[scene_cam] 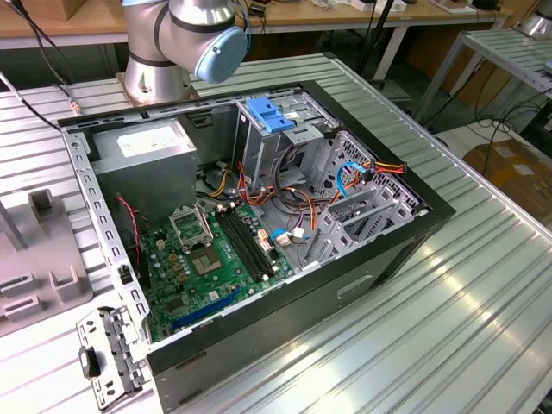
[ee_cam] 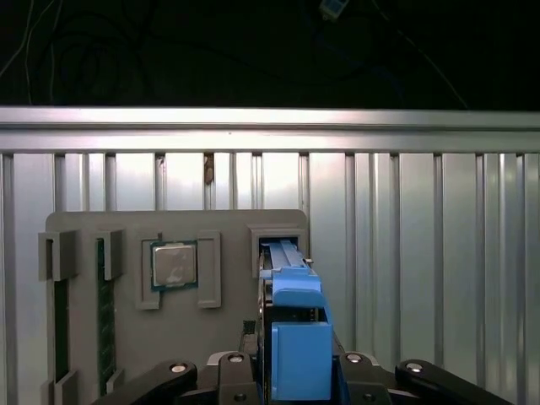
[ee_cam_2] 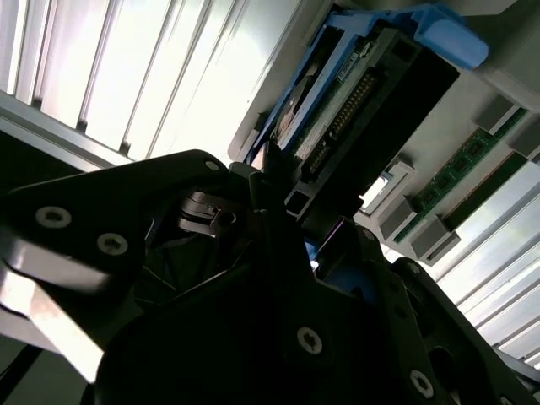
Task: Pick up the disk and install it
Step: 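Pick up the disk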
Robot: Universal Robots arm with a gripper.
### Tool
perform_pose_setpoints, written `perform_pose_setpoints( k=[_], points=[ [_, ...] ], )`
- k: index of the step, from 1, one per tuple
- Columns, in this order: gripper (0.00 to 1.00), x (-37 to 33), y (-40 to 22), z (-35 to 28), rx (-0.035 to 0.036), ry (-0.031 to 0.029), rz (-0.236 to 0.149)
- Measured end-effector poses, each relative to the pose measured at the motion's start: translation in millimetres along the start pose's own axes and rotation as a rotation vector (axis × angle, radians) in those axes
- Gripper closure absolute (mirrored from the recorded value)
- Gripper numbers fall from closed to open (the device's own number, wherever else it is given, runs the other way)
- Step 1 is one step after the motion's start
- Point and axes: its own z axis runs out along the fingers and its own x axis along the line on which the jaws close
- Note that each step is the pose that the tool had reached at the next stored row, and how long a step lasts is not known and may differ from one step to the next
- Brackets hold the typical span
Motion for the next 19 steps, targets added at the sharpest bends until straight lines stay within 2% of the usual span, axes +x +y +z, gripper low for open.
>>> perform_pose_setpoints(
  k=[4, 19],
  points=[
    [0.63, -0.5, 0.1, -4.5, 0.0000, 0.0000, 0.000],
    [0.63, -1.4, 0.2, -12.7, 0.0001, 0.0000, 0.000]
  ],
)
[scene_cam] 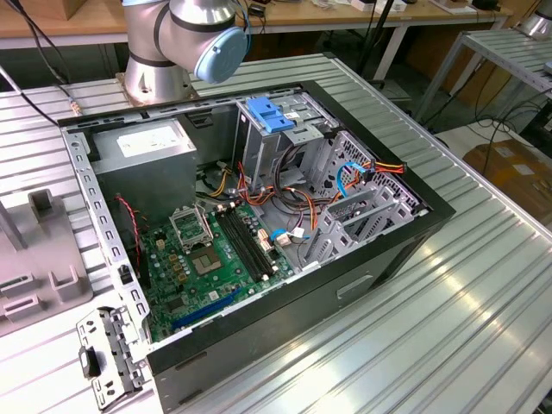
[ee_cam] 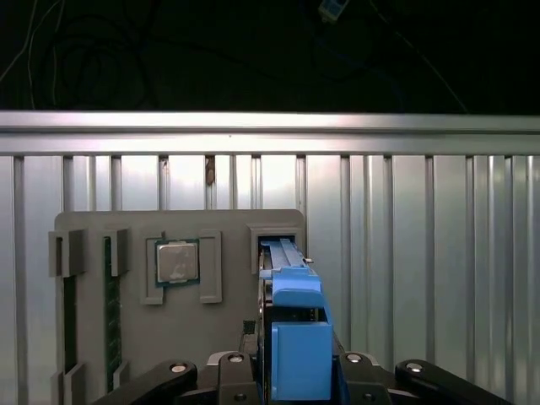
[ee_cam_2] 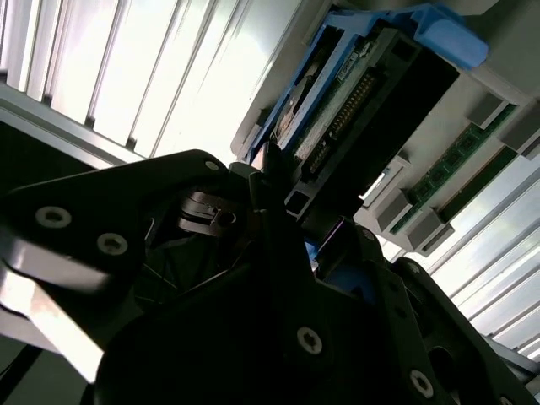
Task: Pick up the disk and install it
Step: 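Pick up the disk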
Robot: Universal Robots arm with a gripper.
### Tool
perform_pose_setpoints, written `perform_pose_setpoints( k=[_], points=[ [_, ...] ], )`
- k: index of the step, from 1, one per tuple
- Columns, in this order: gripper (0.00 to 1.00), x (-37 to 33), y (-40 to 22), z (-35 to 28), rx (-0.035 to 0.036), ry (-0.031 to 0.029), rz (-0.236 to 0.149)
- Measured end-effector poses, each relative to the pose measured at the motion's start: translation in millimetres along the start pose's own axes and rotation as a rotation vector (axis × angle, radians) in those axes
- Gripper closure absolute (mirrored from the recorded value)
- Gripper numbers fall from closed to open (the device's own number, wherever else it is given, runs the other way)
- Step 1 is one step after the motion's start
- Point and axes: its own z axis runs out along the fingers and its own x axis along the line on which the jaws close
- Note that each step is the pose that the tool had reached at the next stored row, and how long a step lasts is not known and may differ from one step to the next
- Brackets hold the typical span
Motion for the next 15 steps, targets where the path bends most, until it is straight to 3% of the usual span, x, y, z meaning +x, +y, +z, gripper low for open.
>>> perform_pose_setpoints(
  k=[15],
  points=[
    [0.63, -0.6, 0.1, -6.0, -0.0002, 0.0000, 0.000]
  ],
)
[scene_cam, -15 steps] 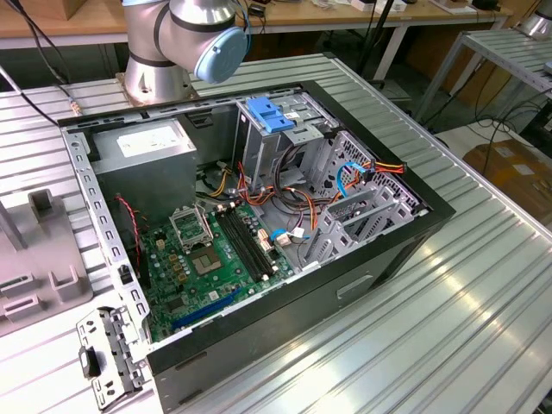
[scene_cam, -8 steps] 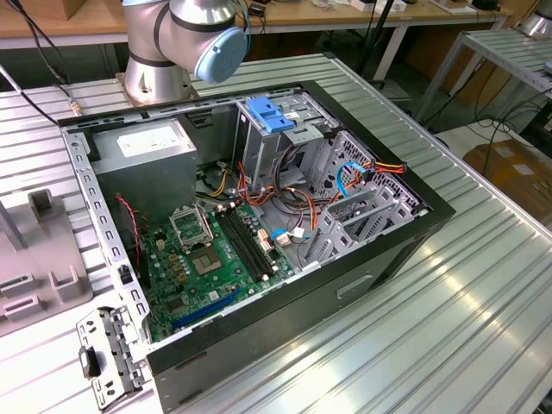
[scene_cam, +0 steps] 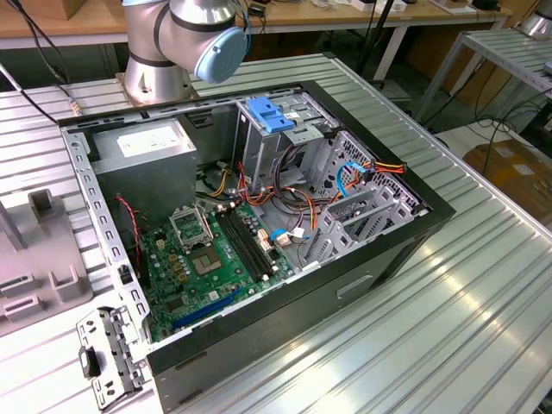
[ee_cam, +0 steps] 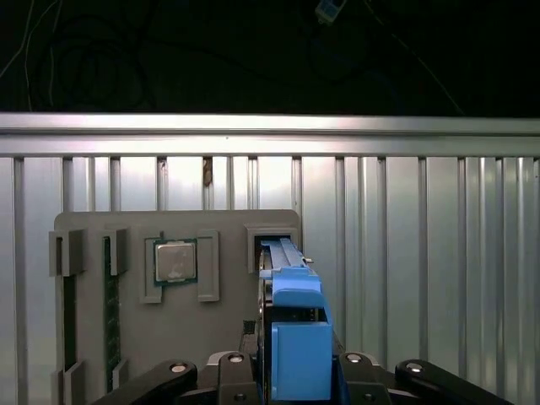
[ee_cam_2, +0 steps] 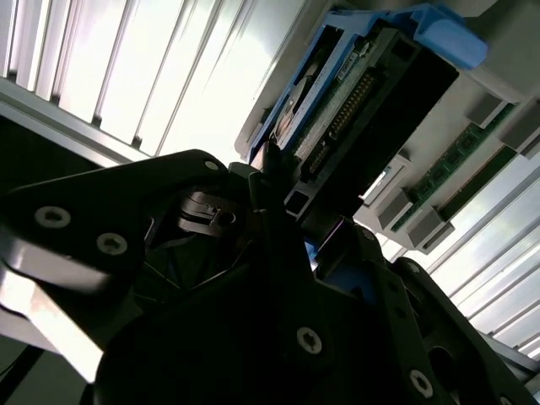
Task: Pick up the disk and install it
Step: 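Pick up the disk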
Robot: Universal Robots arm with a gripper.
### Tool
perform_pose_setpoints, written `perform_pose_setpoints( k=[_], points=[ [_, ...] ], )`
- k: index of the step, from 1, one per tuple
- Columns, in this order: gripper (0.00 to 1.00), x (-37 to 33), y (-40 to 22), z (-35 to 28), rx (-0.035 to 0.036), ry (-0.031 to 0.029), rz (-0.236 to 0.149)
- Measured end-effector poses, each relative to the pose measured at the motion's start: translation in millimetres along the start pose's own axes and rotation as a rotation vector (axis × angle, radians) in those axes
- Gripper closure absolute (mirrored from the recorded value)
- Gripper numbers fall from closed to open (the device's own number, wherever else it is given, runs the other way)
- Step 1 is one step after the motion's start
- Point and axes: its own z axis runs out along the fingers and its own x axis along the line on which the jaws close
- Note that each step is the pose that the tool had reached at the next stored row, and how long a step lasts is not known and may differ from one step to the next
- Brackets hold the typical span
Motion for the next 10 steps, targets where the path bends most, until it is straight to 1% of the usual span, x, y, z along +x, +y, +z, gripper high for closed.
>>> perform_pose_setpoints(
  k=[10],
  points=[
    [0.63, -0.4, 0.1, -5.1, 0.0000, 0.0000, 0.000]
  ],
)
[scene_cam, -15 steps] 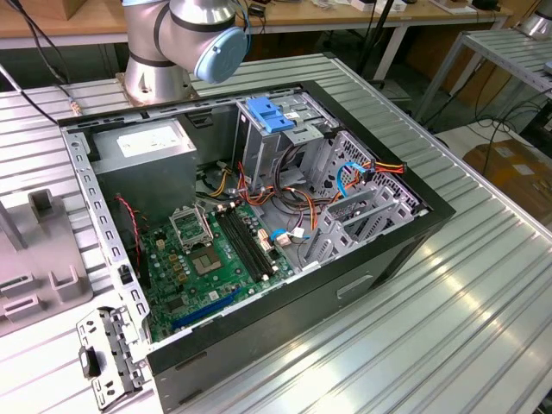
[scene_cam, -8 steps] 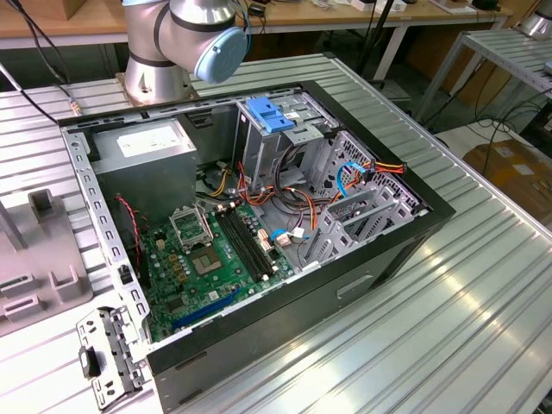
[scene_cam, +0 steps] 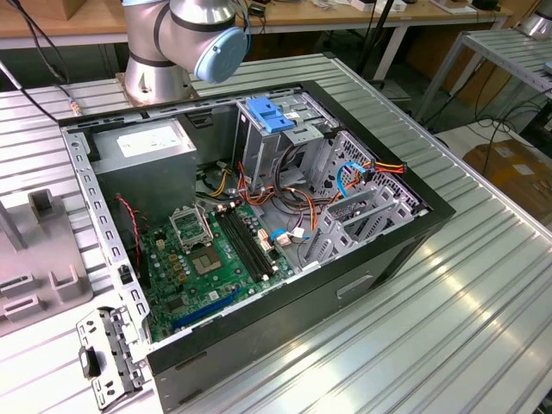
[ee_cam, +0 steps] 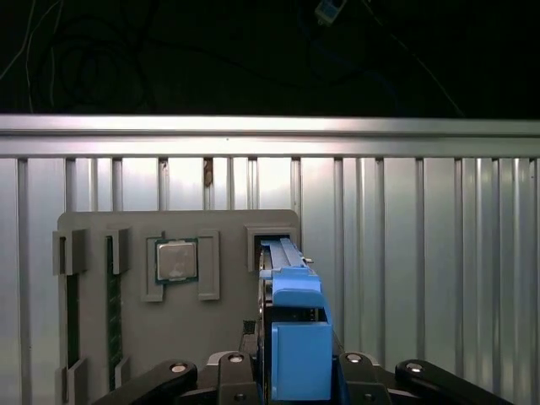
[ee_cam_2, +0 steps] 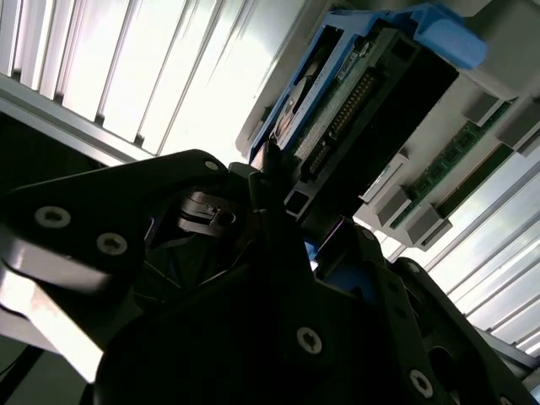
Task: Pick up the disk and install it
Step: 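Pick up the disk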
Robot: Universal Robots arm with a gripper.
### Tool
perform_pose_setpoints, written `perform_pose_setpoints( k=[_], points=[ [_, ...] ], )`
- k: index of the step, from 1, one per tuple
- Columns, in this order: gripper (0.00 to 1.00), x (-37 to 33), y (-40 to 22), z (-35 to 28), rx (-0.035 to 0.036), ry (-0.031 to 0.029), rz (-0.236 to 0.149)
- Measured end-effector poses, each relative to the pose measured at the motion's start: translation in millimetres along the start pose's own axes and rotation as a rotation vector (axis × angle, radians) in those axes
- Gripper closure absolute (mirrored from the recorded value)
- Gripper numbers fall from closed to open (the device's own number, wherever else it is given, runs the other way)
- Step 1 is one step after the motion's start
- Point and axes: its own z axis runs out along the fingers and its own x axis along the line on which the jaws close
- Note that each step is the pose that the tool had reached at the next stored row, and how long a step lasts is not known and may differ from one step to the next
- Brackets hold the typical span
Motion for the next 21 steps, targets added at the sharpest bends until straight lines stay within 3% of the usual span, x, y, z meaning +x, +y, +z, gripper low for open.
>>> perform_pose_setpoints(
  k=[21],
  points=[
    [0.63, -0.9, 0.2, -10.5, 0.0001, -0.0001, 0.000]
  ],
)
